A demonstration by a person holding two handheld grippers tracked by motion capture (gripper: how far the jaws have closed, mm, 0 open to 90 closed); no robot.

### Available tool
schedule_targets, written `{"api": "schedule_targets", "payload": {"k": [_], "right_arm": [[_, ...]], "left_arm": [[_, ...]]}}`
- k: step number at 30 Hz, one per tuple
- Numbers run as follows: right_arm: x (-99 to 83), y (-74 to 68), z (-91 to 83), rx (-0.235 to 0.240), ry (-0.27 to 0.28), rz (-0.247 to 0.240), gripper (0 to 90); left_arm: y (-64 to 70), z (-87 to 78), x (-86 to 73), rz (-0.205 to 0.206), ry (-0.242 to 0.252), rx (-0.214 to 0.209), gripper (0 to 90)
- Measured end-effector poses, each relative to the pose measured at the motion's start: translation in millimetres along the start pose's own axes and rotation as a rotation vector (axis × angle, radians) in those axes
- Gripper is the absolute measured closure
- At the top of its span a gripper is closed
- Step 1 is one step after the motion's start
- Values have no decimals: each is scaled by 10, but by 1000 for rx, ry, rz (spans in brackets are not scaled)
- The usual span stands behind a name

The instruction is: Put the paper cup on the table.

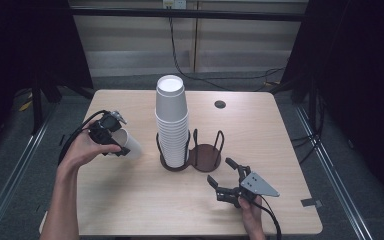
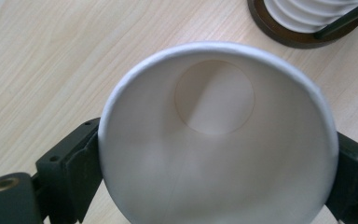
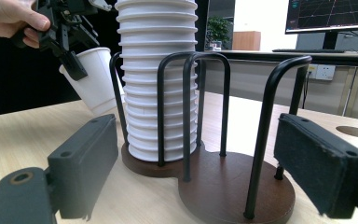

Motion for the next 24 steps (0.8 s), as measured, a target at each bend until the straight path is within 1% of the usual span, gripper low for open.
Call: {"api": "schedule_targets", "payload": {"k": [1, 2, 4, 5, 6, 7, 10, 11, 12, 13, 14, 15, 17, 18, 19, 20, 21, 22, 23, 24], "right_arm": [[0, 0, 0, 0, 1, 0, 130], [0, 0, 0, 0, 1, 0, 130], [0, 0, 0, 0, 0, 0, 129], [0, 0, 0, 1, 0, 0, 130], [0, 0, 0, 1, -1, 1, 129], [0, 0, 0, 1, -1, 0, 130], [0, 0, 0, -1, 2, -1, 129], [0, 0, -1, -1, 0, 0, 129], [0, 0, -1, -1, 0, 0, 129], [0, 0, -1, -1, 1, 0, 129], [0, 0, -1, -1, 1, 0, 129], [0, 0, 0, -2, 1, 0, 129], [-1, -1, 0, -2, 2, 0, 130], [-1, -1, -1, -3, 3, 0, 129], [0, -1, 0, -3, 2, 0, 129], [0, -1, 0, -3, 2, 0, 129], [-1, -1, 0, -3, 2, 0, 129], [0, -1, 0, -3, 2, 1, 129], [0, -1, -1, -5, 1, 1, 129], [0, -1, -1, -5, 1, 1, 129]], "left_arm": [[-8, 16, 4, -1, -11, 11, 88], [-8, 16, 4, -1, -11, 11, 87], [-10, 57, 17, -2, -40, 32, 87], [0, 85, 22, 0, -38, 38, 86], [-3, 98, 28, 1, -42, 27, 85], [-3, 129, 36, -2, -30, 36, 83], [-11, 168, 43, 0, -35, 47, 80], [-14, 184, 40, -5, -16, 49, 72], [-14, 184, 40, -5, -16, 49, 72], [-32, 188, 35, -11, 10, 48, 71], [-32, 188, 35, -11, 10, 48, 69], [-43, 197, 26, -12, 31, 51, 67], [-43, 203, 22, -16, 37, 48, 66], [-52, 216, 15, -11, 52, 42, 65], [-67, 244, 4, -29, 62, 29, 60], [-67, 244, 4, -29, 62, 29, 61], [-71, 262, 2, -24, 65, 44, 61], [-77, 263, 1, -25, 47, 41, 59], [-72, 302, -2, -52, 73, 45, 59], [-72, 302, -2, -52, 73, 45, 58]]}}
Point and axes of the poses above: each handheld gripper's, and its own axes: z roughly forward along the jaws, x roughly out of its top, y roughly to its right, the point moved 1 cm from there along z, roughly forward along the jaws, and after that the axes turned 9 degrees about -x, right-handed, at the moved point
